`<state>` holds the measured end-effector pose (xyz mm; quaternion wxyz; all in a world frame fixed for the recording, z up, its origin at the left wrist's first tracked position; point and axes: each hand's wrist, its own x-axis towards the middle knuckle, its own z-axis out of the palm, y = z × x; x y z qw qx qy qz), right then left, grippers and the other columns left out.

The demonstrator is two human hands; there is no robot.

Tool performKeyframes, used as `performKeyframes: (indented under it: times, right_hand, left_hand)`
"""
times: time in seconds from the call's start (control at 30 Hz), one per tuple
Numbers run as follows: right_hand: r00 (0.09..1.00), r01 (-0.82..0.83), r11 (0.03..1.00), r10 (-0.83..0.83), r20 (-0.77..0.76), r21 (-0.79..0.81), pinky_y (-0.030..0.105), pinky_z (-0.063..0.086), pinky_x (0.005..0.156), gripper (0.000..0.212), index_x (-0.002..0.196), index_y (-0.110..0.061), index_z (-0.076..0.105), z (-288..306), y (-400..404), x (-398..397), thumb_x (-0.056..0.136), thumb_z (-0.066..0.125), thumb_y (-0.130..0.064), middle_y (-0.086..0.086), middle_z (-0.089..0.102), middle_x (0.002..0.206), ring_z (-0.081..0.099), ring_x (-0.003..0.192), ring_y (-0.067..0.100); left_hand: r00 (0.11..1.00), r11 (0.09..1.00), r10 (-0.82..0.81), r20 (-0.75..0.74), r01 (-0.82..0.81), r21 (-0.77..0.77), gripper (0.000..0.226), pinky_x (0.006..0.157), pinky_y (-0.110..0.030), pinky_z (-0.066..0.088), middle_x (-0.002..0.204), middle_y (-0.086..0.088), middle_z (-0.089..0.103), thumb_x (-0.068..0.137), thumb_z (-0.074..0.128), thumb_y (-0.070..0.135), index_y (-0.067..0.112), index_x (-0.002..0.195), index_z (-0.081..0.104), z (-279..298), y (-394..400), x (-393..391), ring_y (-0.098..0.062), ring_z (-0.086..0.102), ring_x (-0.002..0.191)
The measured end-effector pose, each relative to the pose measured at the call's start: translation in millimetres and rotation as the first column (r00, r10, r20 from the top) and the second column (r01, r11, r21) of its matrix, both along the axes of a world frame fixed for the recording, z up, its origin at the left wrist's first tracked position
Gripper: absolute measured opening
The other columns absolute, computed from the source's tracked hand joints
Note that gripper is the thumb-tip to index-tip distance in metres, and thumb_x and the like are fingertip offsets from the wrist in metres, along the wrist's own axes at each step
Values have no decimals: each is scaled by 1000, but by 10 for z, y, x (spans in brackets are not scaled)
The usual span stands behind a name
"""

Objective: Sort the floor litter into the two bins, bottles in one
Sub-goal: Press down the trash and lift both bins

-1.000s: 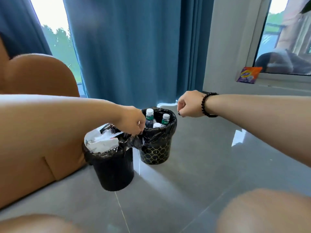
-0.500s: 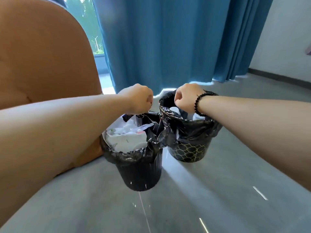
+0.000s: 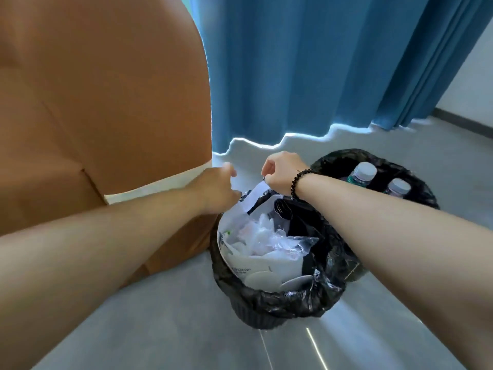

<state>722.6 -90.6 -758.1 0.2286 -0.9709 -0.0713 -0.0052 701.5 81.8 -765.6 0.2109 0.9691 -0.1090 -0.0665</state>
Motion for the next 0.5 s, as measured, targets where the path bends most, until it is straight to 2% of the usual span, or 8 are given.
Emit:
performKeyframes:
  times: [0.07, 0.13, 0.17, 0.2, 0.3, 0.37, 0.43, 0.5]
  right_hand:
    - [998, 55, 992, -53, -17, 116, 21, 43, 71, 22, 92, -18, 66, -32, -25, 46, 83, 51, -5, 0, 64, 96, 59, 89, 15]
    - [998, 69, 979, -69, -6, 192, 15, 42, 64, 20, 93, -19, 67, -60, -78, 72, 85, 52, -8, -4, 62, 86, 57, 79, 9]
    - [997, 71, 975, -74, 8, 212, 13, 40, 61, 18, 92, -19, 68, -62, -112, 70, 87, 53, -11, -7, 60, 82, 55, 73, 5]
    - [997, 72, 972, -79, 25, 226, 11, 39, 59, 15, 90, -20, 69, -72, -150, 61, 88, 55, -15, -8, 60, 79, 53, 70, 1]
    - [985, 137, 953, -161, 68, 271, 14, 41, 62, 11, 85, -24, 70, 0, -279, -39, 87, 60, -20, -11, 66, 78, 55, 67, 1]
    - [975, 187, 942, -212, 61, 277, 20, 49, 71, 11, 83, -23, 70, 25, -334, -121, 86, 62, -16, -9, 70, 80, 63, 73, 8]
    - [970, 232, 948, -243, 27, 219, 27, 52, 79, 12, 85, -20, 72, 37, -373, -218, 86, 62, -13, -5, 71, 83, 66, 80, 13]
    - [972, 235, 968, -235, -14, 83, 29, 52, 82, 13, 89, -19, 72, 80, -356, -289, 86, 61, -12, -2, 72, 86, 65, 83, 14]
  left_hand:
    - [999, 995, 28, -36, -31, -91, 37, 81, -25, 42, 113, 1, 62, 94, 52, 33, 19, 128, 48, -151, 56, -97, -16, 57, 102]
    - [999, 980, -4, -48, -6, -199, 17, 67, -18, 37, 92, 8, 62, 98, 44, 38, 26, 102, 56, -282, 91, -183, 2, 56, 78]
    - [998, 968, -28, -48, 15, -251, 23, 59, -15, 33, 79, 9, 55, 99, 39, 41, 27, 86, 53, -318, 115, -237, 6, 53, 66]
    - [998, 952, -39, -54, 21, -304, 29, 55, -14, 31, 74, 9, 50, 99, 35, 43, 25, 81, 49, -333, 134, -285, 8, 51, 62]
    - [990, 908, -83, -116, 28, -418, 26, 72, -15, 43, 99, 16, 55, 95, 37, 52, 34, 108, 51, -470, 245, -349, 9, 56, 86]
    - [977, 902, -154, -148, 78, -424, 35, 90, -32, 50, 117, 12, 54, 91, 43, 52, 37, 123, 46, -592, 321, -394, -4, 57, 106]
    - [971, 915, -183, -154, 111, -389, 53, 101, -40, 45, 131, 10, 46, 88, 41, 52, 35, 138, 34, -626, 367, -467, -11, 49, 120]
    - [972, 889, -152, -179, 55, -454, 54, 103, -38, 42, 132, 10, 49, 88, 37, 52, 35, 140, 34, -583, 367, -465, -12, 49, 122]
